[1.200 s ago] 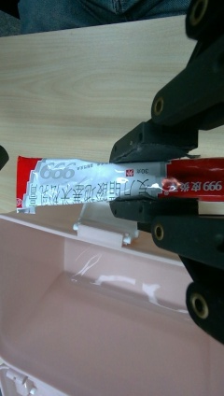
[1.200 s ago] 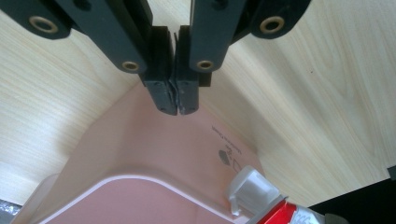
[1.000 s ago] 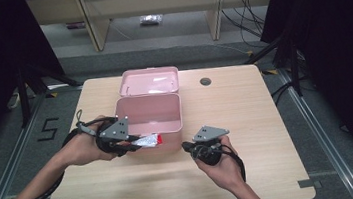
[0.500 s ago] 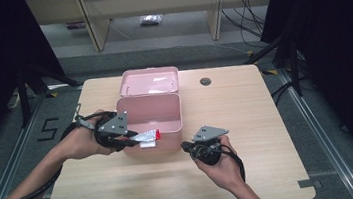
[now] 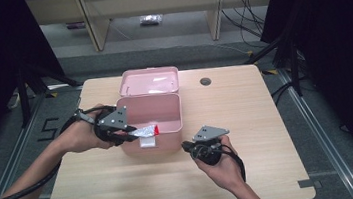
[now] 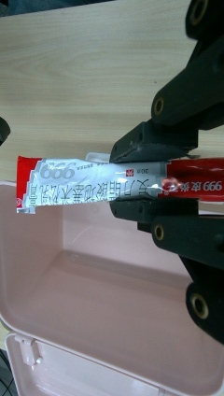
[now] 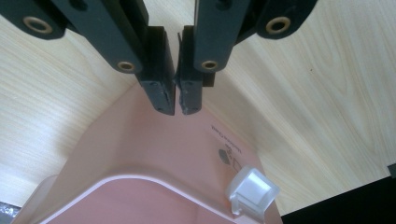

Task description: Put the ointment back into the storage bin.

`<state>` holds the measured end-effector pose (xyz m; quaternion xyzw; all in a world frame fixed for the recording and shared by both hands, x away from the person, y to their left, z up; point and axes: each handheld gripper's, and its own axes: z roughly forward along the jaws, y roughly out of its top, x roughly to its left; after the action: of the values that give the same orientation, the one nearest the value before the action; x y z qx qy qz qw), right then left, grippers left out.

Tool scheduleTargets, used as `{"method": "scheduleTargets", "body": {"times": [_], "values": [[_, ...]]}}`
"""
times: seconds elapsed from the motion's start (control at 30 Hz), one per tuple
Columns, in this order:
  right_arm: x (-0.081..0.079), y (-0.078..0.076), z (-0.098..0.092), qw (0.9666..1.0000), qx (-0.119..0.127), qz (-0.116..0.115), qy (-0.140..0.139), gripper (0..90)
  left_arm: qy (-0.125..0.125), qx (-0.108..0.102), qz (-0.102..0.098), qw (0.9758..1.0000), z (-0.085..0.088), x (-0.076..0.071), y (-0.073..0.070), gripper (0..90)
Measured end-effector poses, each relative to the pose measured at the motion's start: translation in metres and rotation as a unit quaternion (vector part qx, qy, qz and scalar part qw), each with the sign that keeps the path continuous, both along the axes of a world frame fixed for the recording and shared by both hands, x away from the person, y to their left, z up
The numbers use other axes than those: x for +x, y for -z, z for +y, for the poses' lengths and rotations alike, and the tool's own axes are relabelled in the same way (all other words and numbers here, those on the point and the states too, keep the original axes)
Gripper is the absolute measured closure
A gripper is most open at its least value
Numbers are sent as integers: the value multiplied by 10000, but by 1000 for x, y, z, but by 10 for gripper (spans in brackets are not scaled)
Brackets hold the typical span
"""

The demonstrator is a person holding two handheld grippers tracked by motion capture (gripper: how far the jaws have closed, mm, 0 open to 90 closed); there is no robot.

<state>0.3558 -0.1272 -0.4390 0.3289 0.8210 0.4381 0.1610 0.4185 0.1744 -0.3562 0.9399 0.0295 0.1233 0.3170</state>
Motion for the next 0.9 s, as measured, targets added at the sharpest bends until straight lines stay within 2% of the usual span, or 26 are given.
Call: {"method": "scheduleTargets", "body": {"times": [0.17,0.23,0.3,0.37,0.53,0.83,0.9], "values": [[0,0,0,10000,-6,-10,-20,857,46,48,-60,10000,-1,5,-4,721],[-2,0,1,9999,73,132,60,855,92,68,-56,9999,-1,8,-5,721],[-1,0,-1,10000,18,33,29,855,94,45,-56,9999,-1,10,-4,721],[0,0,-1,10000,31,36,7,855,108,94,-78,9999,0,13,-4,721],[0,0,-1,10000,60,19,30,854,119,145,-45,9998,-1,20,-4,721],[-1,1,-1,10000,17,32,21,851,224,404,38,9989,-6,32,0,721],[-1,2,-1,10000,38,58,11,851,208,387,76,9990,-7,34,1,721]]}}
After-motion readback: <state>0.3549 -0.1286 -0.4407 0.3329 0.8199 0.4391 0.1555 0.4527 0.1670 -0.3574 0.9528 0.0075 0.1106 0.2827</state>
